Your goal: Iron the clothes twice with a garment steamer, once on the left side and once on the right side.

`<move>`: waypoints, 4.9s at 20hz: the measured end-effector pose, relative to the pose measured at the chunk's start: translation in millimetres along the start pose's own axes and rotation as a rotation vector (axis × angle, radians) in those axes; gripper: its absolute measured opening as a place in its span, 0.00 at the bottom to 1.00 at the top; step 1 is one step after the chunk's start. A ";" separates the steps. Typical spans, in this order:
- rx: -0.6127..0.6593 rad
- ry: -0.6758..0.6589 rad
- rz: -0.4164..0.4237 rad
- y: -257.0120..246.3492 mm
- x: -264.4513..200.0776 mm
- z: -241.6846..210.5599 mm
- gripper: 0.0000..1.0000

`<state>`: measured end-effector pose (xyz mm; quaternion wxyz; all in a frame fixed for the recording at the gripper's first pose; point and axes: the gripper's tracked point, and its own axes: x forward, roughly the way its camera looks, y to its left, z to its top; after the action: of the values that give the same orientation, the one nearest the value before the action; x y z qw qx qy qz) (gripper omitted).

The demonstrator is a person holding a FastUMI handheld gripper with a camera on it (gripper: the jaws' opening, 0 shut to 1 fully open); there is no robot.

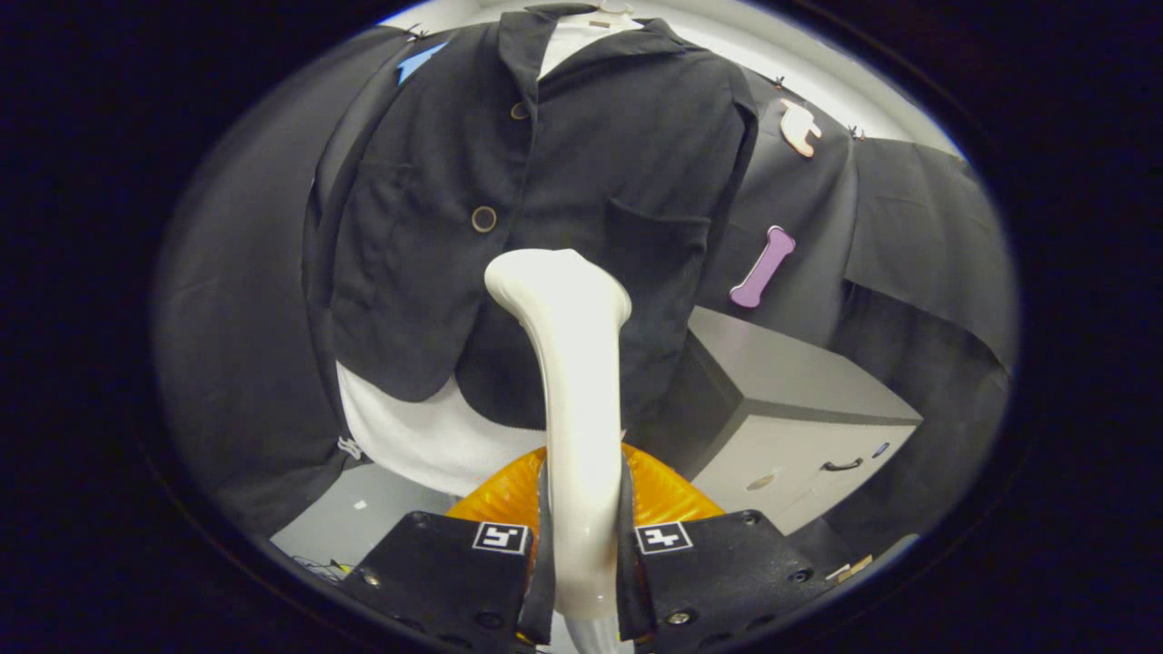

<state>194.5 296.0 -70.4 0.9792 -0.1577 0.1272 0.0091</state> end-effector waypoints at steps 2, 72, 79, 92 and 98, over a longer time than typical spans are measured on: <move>-0.009 0.032 0.005 0.7 0.6 -20.8 0.30; 0.024 -0.368 0.001 95.0 -53.8 225.3 0.30; 0.010 -0.347 0.000 102.7 -50.5 191.6 0.30; -0.039 -0.218 0.018 121.4 -29.6 96.9 0.30; -0.067 -0.171 0.032 130.0 -23.3 55.4 0.30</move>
<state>178.1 437.3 -53.5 0.9804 -0.1867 0.0454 0.0424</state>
